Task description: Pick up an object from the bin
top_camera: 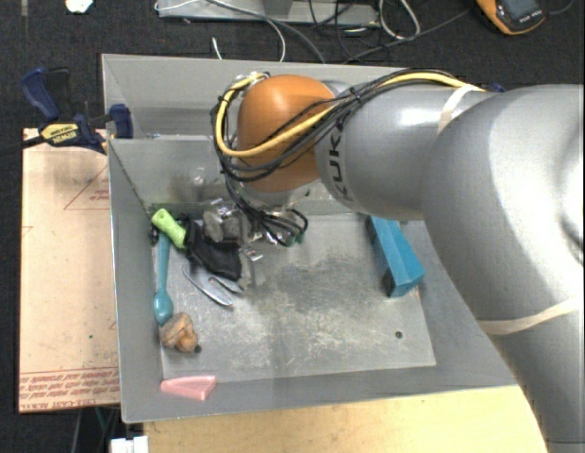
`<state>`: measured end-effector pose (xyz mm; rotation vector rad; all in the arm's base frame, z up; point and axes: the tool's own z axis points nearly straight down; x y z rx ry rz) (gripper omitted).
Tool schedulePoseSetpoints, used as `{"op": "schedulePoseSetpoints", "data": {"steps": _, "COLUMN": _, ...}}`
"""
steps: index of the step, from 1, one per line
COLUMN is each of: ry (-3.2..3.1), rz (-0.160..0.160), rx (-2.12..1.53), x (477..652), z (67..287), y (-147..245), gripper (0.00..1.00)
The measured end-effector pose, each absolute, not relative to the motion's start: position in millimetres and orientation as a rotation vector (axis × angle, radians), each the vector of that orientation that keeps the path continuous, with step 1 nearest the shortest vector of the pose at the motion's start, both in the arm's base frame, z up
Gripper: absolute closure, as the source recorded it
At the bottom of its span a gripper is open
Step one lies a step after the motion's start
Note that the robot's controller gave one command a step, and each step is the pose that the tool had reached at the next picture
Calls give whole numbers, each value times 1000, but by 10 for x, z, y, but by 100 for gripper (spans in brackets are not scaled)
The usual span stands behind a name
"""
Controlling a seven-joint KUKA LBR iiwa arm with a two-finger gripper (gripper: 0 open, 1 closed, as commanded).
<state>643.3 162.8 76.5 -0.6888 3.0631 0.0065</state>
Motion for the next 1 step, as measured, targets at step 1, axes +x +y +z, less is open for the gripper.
{"op": "schedulePoseSetpoints", "data": {"steps": 1, "ry": 2802, "rz": 9, "rx": -1407, "x": 6493, "z": 720, "y": 1673, "gripper": 100}}
